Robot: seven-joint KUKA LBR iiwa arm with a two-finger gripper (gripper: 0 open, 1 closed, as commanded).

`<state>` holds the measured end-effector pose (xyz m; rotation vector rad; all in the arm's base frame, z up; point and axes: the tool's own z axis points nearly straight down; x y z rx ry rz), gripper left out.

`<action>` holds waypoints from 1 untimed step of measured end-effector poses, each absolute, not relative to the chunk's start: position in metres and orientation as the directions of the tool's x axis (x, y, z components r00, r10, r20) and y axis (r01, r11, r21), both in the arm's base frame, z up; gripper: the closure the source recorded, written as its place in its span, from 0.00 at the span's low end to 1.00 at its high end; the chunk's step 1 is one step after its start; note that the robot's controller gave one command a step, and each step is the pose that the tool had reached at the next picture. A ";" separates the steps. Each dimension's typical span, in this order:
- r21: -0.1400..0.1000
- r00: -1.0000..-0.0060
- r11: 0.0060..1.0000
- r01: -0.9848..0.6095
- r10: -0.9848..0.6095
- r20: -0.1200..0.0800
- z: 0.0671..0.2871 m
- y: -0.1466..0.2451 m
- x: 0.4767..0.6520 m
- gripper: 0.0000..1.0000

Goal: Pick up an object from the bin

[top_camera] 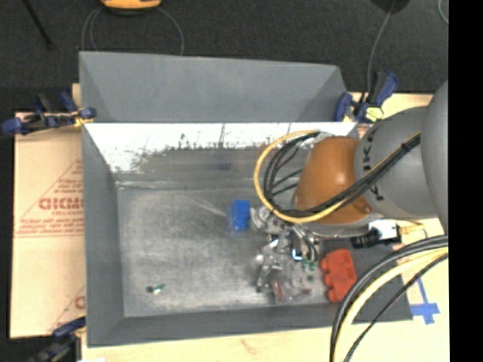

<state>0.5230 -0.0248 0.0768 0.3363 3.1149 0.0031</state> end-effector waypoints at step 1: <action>0.018 -0.882 0.883 0.470 0.470 -0.042 0.077 -0.069 0.493 0.00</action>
Offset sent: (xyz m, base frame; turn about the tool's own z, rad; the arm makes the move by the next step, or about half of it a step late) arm -0.0422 -0.0435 -0.0068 0.2756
